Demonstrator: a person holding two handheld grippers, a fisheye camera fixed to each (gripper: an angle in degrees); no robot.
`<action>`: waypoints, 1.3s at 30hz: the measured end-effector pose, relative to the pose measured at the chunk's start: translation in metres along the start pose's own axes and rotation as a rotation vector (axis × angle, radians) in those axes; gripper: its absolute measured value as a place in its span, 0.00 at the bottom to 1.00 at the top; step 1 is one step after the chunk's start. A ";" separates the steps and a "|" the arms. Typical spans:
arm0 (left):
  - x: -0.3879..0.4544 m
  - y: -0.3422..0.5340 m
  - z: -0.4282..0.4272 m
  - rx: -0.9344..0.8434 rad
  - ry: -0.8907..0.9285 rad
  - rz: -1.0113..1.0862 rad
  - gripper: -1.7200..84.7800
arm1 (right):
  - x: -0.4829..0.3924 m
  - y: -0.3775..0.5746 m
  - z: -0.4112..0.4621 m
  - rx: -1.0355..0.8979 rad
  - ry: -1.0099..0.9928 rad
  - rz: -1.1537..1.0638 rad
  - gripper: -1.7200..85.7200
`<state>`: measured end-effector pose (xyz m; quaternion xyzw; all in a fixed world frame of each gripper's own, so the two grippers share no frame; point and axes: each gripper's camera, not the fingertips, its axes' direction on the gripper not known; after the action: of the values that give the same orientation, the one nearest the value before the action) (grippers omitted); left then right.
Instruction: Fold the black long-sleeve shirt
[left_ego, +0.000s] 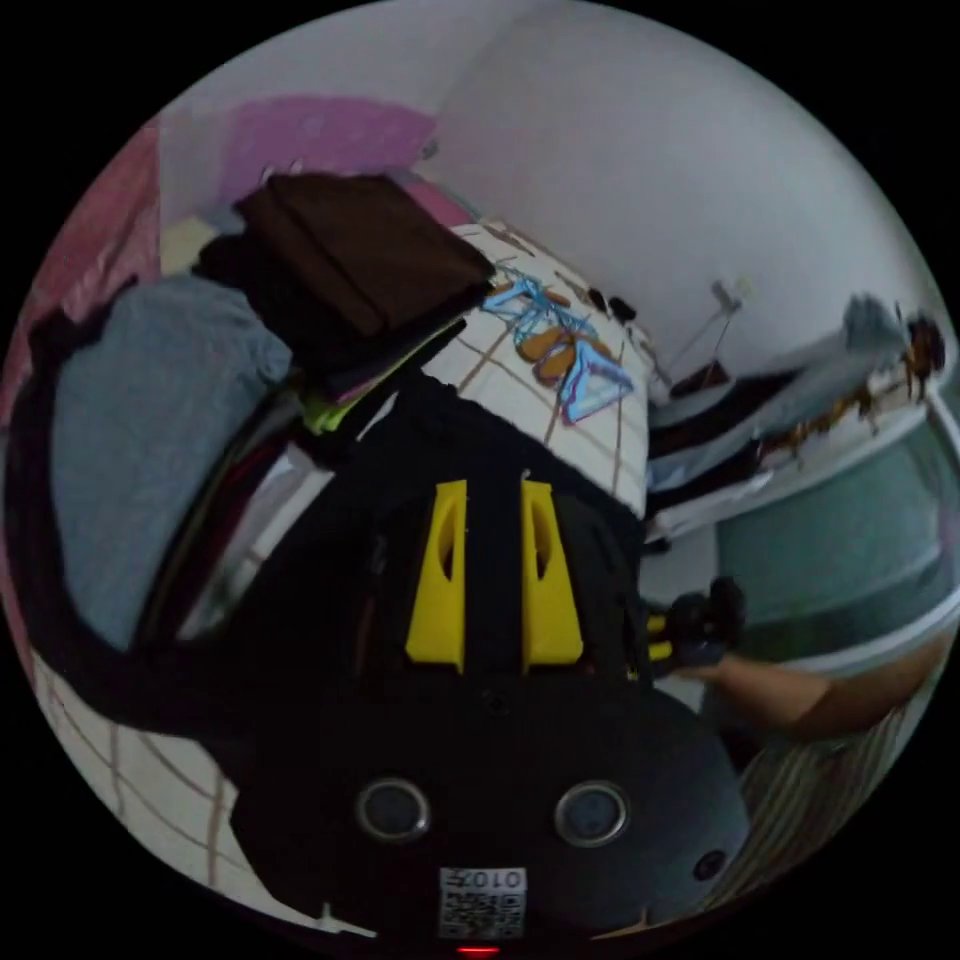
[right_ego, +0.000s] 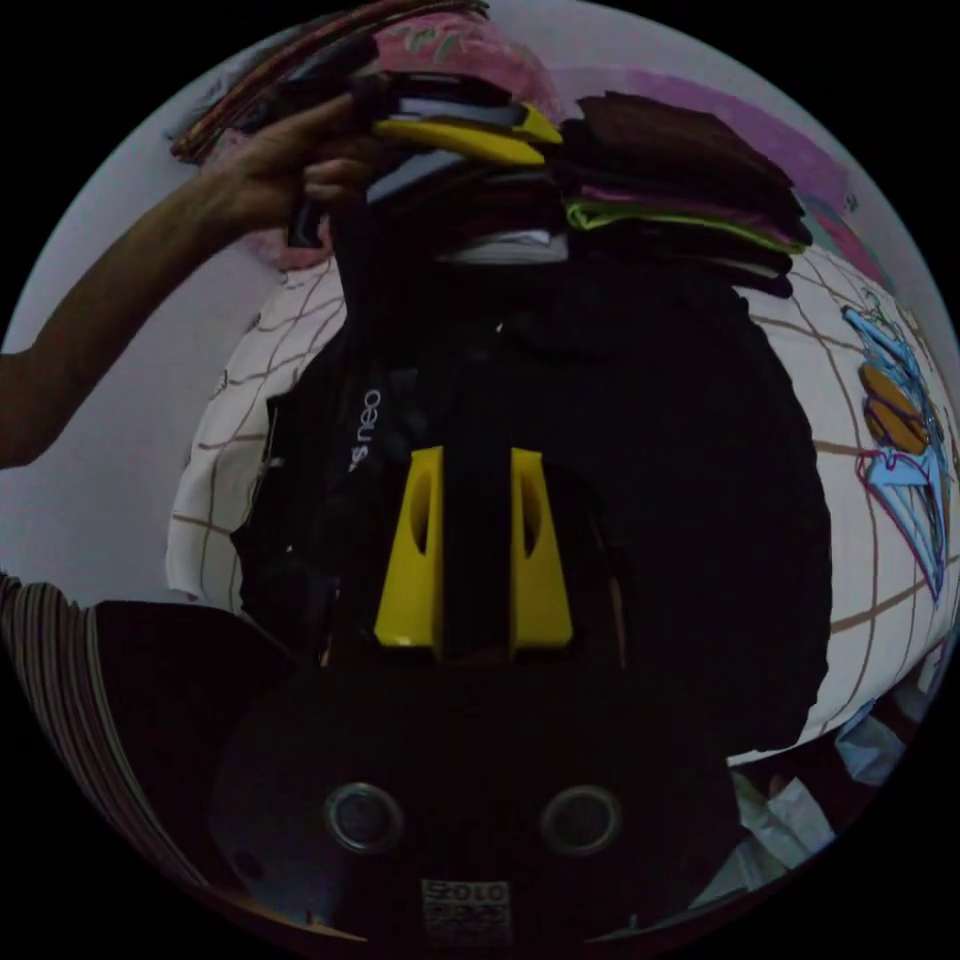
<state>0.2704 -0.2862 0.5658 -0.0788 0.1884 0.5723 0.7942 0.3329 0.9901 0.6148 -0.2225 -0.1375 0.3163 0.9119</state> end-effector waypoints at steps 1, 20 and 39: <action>0.012 0.015 -0.001 -0.011 -0.038 0.049 0.11 | -0.002 -0.002 0.006 -0.023 0.003 -0.014 0.14; 0.124 0.250 0.122 -0.482 -0.063 0.019 0.07 | 0.061 -0.057 0.020 -0.170 0.182 0.099 0.07; 0.165 0.249 0.116 -0.361 -0.026 0.047 0.06 | 0.228 -0.216 -0.003 0.080 -0.435 0.580 0.17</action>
<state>0.1065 -0.0189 0.6304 -0.2080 0.0742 0.6160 0.7562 0.6194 0.9828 0.7434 -0.1439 -0.2471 0.6069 0.7416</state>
